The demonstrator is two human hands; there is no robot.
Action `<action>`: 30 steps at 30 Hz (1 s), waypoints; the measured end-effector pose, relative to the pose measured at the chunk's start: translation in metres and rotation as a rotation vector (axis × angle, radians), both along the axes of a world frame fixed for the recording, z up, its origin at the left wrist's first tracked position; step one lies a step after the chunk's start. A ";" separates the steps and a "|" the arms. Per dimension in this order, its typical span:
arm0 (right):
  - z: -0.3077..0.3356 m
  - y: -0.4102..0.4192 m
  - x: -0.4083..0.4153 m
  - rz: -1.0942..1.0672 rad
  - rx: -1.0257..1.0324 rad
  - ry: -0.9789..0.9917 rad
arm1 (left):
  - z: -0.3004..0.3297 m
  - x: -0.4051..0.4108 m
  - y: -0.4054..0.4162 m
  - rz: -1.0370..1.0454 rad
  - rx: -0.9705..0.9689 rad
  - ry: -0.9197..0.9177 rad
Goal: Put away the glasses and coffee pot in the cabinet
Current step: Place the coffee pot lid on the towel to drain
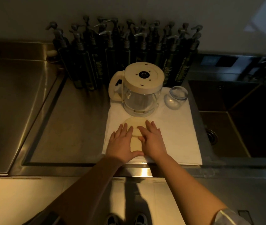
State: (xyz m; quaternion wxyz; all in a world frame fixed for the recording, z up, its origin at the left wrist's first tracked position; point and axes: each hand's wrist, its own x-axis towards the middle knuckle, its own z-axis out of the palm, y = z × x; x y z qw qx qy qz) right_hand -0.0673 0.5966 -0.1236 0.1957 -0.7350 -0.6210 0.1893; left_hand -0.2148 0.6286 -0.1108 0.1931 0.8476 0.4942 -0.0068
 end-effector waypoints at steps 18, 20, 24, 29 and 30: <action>0.048 -0.052 0.053 -0.176 0.061 0.169 | 0.040 0.024 -0.030 0.159 0.092 -0.207; 0.051 -0.057 0.056 -0.176 0.073 0.165 | 0.043 0.026 -0.034 0.181 0.103 -0.226; 0.057 -0.068 0.053 -0.209 0.099 0.183 | 0.050 0.026 -0.044 0.207 0.135 -0.273; 0.062 -0.083 0.040 -0.241 0.132 0.205 | 0.053 0.016 -0.055 0.228 0.124 -0.312; 0.063 -0.087 0.037 -0.250 0.136 0.208 | 0.053 0.013 -0.057 0.225 0.120 -0.314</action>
